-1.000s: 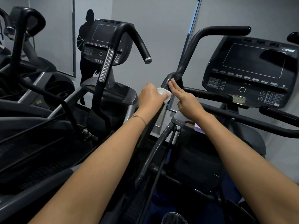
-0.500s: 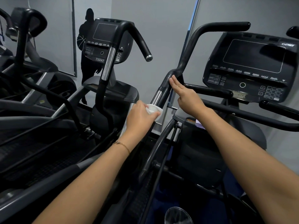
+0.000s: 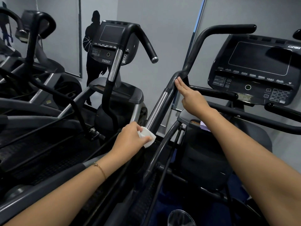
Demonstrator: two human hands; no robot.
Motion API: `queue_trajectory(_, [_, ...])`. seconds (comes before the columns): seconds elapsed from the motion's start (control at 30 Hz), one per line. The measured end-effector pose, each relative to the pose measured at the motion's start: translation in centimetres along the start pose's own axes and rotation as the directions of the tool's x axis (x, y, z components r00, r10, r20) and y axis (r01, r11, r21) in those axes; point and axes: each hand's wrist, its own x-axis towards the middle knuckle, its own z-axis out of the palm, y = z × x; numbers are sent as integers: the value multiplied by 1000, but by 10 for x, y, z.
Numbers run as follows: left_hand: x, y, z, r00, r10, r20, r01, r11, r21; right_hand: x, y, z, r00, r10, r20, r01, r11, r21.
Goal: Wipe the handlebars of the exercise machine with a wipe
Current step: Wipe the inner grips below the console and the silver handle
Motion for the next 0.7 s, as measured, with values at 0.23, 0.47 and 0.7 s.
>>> queue_trajectory(0.23, [77, 68, -5, 973, 89, -211, -148, 949, -279, 2, 4, 4, 1000, 13, 27, -13, 1000, 14])
queue_trajectory(0.47, [118, 66, 11, 999, 14, 48, 1, 958, -288, 3, 3, 2, 999, 17, 44, -18, 999, 39])
queue_trajectory(0.7, [120, 41, 2, 941, -88, 326, 265, 790, -553, 1, 1, 5, 999, 23, 35, -25, 998, 58])
